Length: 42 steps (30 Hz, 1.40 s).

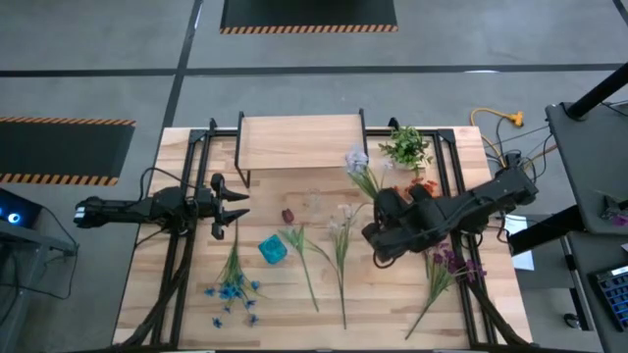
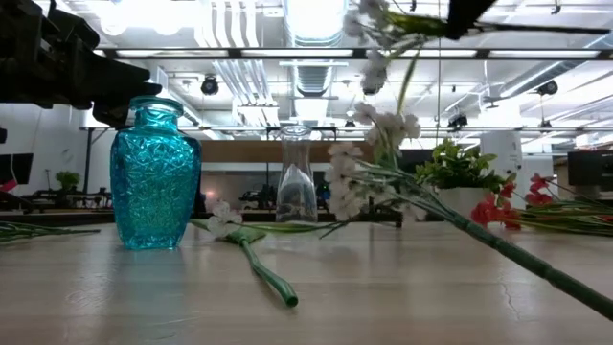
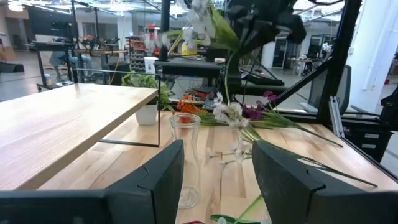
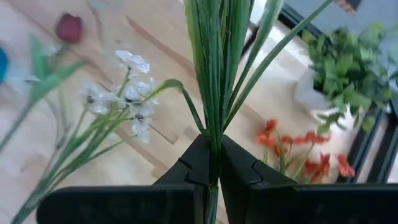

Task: Pick and place flowers into a vace then onto a shelf
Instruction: Put the right white flowers into the transparent vase

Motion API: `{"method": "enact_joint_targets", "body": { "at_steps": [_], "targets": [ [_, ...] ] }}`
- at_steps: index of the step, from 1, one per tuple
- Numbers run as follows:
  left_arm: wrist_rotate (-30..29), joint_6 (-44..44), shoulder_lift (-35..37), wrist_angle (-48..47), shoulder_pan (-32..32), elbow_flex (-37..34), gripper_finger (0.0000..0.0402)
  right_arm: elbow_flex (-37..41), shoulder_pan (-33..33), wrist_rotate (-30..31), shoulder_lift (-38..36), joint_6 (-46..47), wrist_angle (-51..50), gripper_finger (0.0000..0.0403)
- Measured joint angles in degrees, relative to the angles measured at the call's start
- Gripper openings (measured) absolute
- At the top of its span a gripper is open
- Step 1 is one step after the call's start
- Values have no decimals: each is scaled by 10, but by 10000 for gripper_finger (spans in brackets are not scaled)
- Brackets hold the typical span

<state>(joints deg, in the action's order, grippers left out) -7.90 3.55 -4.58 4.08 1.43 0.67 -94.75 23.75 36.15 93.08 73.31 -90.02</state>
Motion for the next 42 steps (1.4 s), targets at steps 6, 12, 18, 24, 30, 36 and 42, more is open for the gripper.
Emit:
{"method": "enact_joint_targets", "body": {
  "at_steps": [6,12,18,24,30,36,42],
  "targets": [
    [0,0,0,0,0,0,174,-71,0,37,-1,-65,0,13],
    [0,0,0,0,0,0,174,-138,7,131,-1,-125,0,13],
    [0,0,0,0,0,0,174,-188,9,188,-1,-178,0,13],
    [0,0,0,0,0,0,174,-264,18,216,-1,-246,8,13],
    [0,0,0,0,0,0,174,-327,30,223,-2,-337,64,13],
    [0,0,0,0,0,0,174,-355,41,239,-1,-373,84,13],
    [0,0,0,0,0,0,174,-376,44,241,1,-390,86,13]
  ]
}}
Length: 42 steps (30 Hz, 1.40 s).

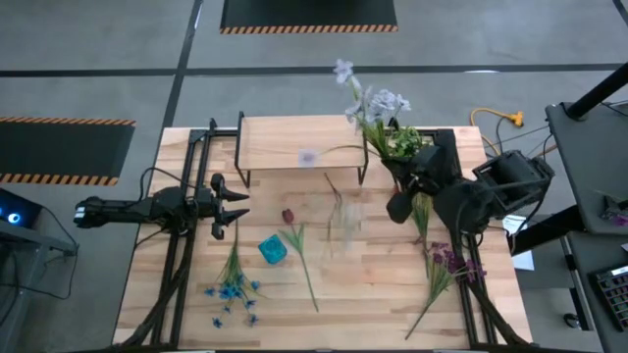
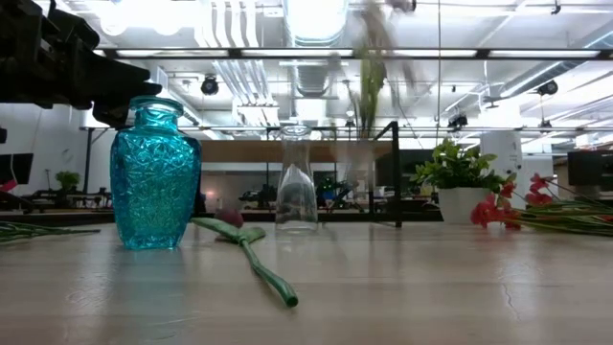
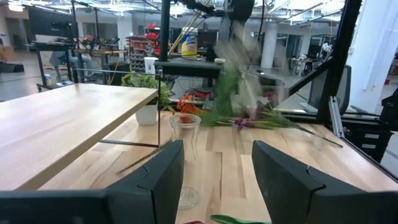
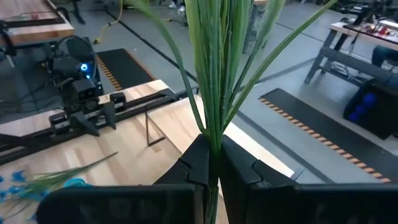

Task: Pick and place flowers into a vace then onto a shelf
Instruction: Put the right white flowers into the transparent vase

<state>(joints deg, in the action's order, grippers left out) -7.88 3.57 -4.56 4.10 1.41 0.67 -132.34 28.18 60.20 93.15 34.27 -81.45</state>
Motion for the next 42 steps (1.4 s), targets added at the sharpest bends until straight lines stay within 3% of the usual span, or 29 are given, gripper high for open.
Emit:
{"method": "enact_joint_targets", "body": {
  "at_steps": [11,15,28,33,42],
  "targets": [
    [0,0,0,0,0,0,174,32,1,16,7,-5,-4,13],
    [0,0,0,0,0,0,174,83,1,45,5,39,-22,13],
    [0,0,0,0,0,0,174,302,-20,50,-24,190,-15,13],
    [0,0,0,0,0,0,174,380,-23,56,-42,185,63,13],
    [0,0,0,0,0,0,174,539,-51,47,-86,50,322,13]
  ]
}}
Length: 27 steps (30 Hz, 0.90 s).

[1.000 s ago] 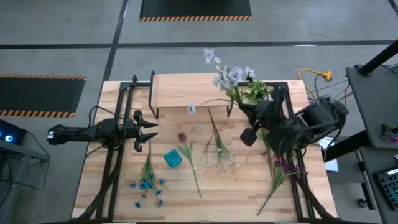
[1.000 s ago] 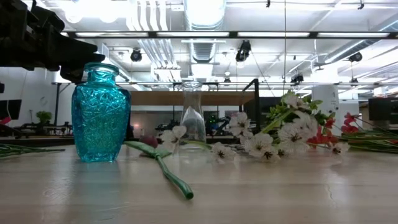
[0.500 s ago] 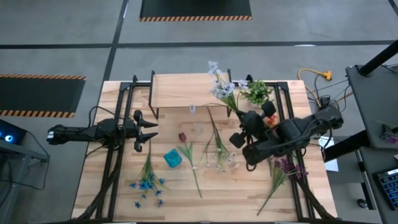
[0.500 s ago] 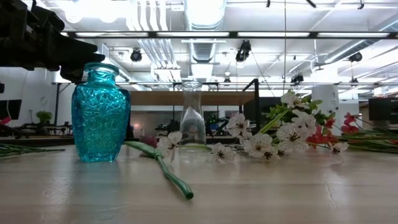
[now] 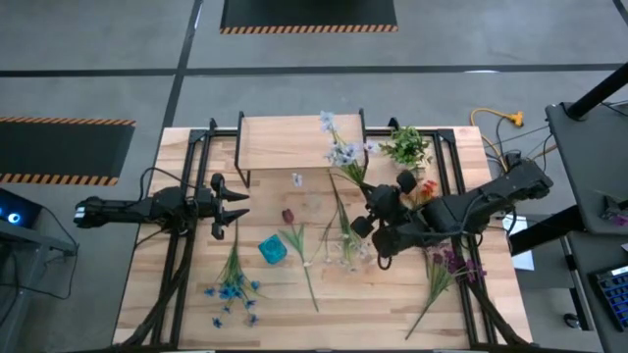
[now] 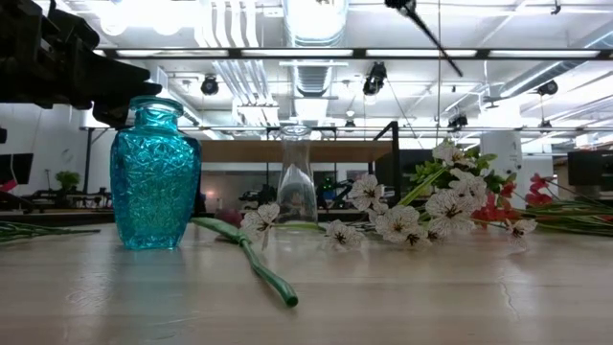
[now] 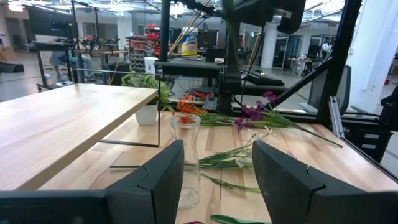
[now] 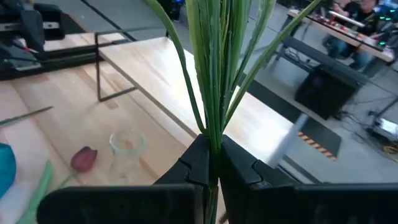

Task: Pick and place flowers into a vace then onto a shelf
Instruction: Put the right white flowers into the transparent vase

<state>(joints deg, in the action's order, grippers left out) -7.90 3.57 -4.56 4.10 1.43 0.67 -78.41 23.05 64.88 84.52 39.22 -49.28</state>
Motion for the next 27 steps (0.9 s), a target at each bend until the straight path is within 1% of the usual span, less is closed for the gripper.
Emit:
{"method": "enact_joint_targets", "body": {
  "at_steps": [3,10,12,14,15,17,19,22,27],
  "targets": [
    [0,0,0,0,0,0,174,51,-17,-24,-21,-83,127,13],
    [0,0,0,0,0,0,174,184,-70,-156,-63,-340,509,13],
    [0,0,0,0,0,0,174,235,-86,-187,-64,-412,641,13],
    [0,0,0,0,0,0,174,279,-103,-235,-52,-486,772,13],
    [0,0,0,0,0,0,174,297,-111,-259,-47,-514,827,13],
    [0,0,0,0,0,0,174,319,-130,-298,-39,-550,905,13],
    [0,0,0,0,0,0,174,331,-152,-333,-37,-555,946,13],
    [0,0,0,0,0,0,174,332,-181,-382,-35,-531,946,13],
    [0,0,0,0,0,0,174,314,-204,-465,-34,-517,947,13]
  ]
}}
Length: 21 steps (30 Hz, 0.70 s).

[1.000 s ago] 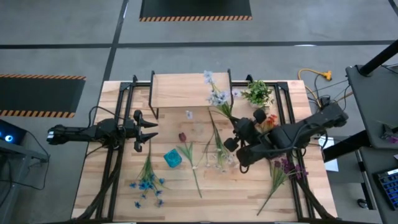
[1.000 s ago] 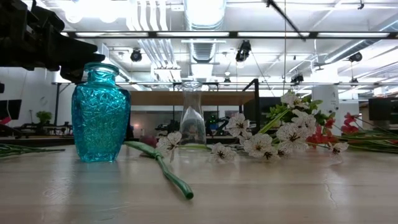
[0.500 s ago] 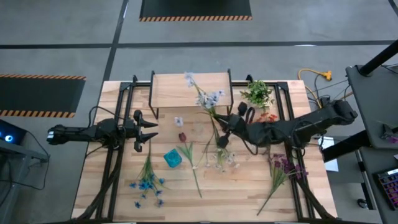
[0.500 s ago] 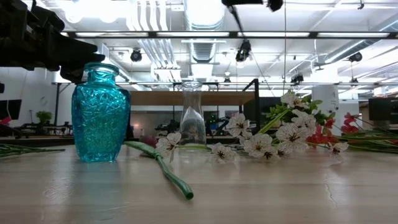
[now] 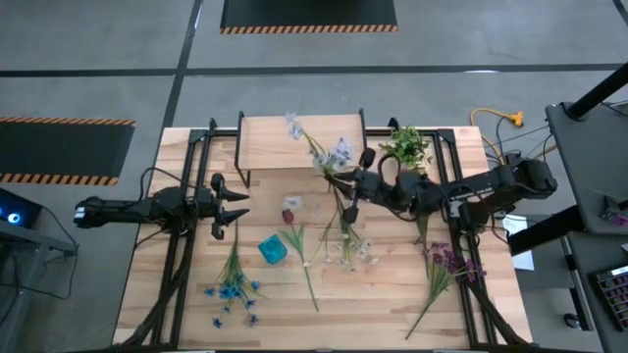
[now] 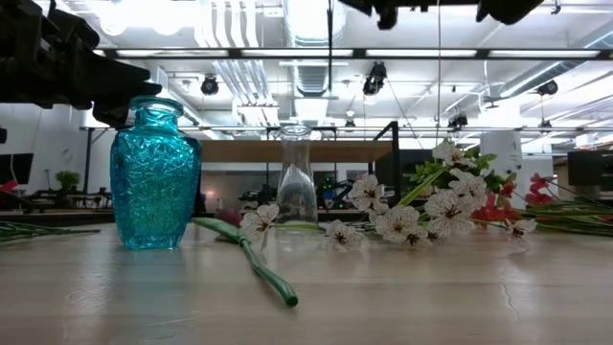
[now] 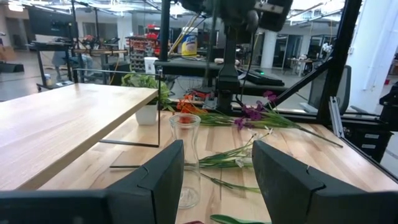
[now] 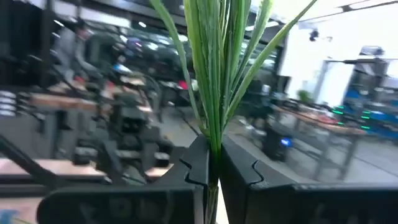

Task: Pick and place flowers into a vace then onto a shelf
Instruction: Put the right white flowers into the transparent vase

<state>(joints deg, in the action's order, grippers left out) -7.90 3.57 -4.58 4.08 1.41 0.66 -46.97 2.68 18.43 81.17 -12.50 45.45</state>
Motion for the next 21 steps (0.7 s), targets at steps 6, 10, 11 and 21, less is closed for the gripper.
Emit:
{"method": "enact_joint_targets", "body": {
  "at_steps": [6,10,11,21],
  "targets": [
    [0,0,0,0,0,0,174,-20,-34,-67,56,26,27,13],
    [0,0,0,0,0,0,174,-34,-42,-70,92,10,48,13],
    [0,0,0,0,0,0,174,-38,-42,-70,98,9,55,13],
    [0,0,0,0,0,0,174,-44,-45,-70,144,14,88,13]
  ]
}}
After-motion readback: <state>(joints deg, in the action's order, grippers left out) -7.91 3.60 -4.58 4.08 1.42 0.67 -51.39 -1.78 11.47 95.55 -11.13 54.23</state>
